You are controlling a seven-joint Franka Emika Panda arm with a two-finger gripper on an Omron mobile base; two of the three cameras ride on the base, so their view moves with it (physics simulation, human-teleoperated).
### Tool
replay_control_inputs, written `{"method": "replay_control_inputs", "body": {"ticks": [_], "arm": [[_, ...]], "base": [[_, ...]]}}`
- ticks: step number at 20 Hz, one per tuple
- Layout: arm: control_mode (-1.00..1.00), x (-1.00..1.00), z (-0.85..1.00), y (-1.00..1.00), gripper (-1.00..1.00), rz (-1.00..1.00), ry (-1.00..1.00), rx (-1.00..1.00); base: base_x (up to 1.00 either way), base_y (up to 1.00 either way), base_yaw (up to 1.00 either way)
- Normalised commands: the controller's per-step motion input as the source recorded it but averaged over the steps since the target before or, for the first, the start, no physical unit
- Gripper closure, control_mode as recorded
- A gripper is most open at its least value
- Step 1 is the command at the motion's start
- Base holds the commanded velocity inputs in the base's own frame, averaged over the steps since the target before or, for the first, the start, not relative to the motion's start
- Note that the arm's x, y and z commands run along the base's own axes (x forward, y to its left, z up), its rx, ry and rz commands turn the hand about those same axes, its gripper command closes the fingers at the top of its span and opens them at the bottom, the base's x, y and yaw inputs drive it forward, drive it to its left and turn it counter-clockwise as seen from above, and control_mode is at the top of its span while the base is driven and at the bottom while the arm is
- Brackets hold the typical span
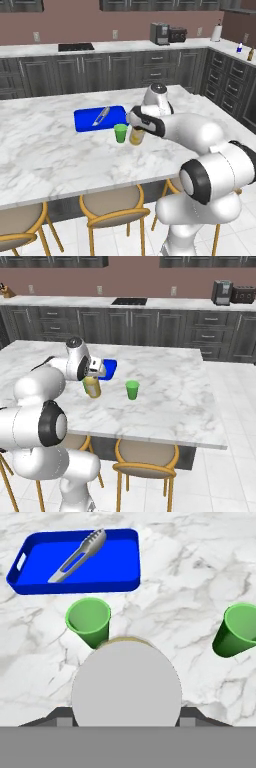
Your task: Place the drinks on the dining counter in a tight cluster.
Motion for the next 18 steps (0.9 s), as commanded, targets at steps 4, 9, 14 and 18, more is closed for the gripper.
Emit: {"method": "replay_control_inputs", "body": {"ticks": [4, 9, 14, 18], "arm": [[-1.00, 0.20, -0.12, 0.00, 1.00, 0.00, 0.10, 0.01], [-1.00, 0.19, -0.05, -0.01, 1.00, 0.00, 0.09, 0.00], [-1.00, 0.18, 0.00, -0.06, 1.00, 0.00, 0.02, 0.00], [-1.00, 0.06, -0.10, -0.06, 1.00, 0.00, 0.00, 0.00]], "base": [[0.00, 0.00, 0.00], [0.00, 0.00, 0.00], [0.00, 0.00, 0.00], [0.00, 0.00, 0.00]]}}
